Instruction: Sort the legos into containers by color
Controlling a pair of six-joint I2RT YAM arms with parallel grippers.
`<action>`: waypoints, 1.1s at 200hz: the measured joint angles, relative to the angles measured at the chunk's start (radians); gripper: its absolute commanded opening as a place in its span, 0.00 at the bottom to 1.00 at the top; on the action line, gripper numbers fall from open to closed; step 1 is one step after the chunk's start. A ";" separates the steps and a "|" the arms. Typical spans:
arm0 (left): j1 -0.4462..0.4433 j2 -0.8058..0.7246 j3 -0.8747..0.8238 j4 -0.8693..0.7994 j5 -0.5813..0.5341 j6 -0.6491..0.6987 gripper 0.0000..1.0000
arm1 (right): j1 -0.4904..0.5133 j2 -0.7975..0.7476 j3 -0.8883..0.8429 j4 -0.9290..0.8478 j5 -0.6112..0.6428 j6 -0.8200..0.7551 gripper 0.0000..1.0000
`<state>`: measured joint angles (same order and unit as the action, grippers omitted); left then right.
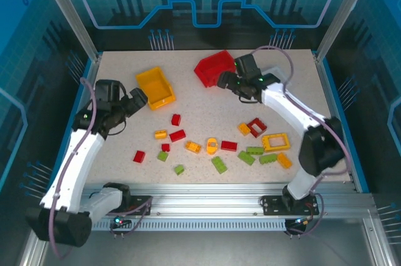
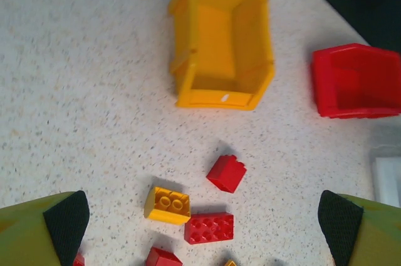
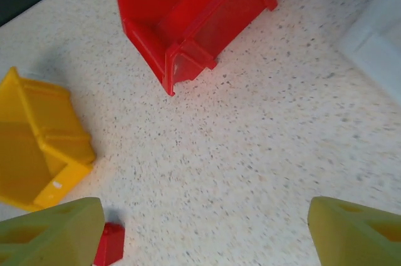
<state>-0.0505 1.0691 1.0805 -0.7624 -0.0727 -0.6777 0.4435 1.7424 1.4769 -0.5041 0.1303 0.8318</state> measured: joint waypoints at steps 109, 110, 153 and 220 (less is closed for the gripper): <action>0.144 0.305 0.000 0.169 0.235 0.040 0.84 | -0.095 0.531 0.447 -0.010 -0.138 0.176 0.73; 0.144 0.305 -0.001 0.171 0.235 0.041 0.84 | -0.096 0.533 0.449 -0.010 -0.138 0.177 0.73; 0.145 0.306 -0.018 0.224 0.246 0.078 0.83 | -0.108 0.631 0.588 -0.020 -0.160 0.177 0.61; 0.145 0.422 -0.005 0.225 0.192 0.135 0.74 | -0.095 0.702 0.761 -0.222 -0.093 0.098 0.21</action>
<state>0.0948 1.4914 1.0752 -0.5373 0.1192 -0.5430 0.3489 2.4439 2.2379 -0.7258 0.0376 0.9302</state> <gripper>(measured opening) 0.767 0.248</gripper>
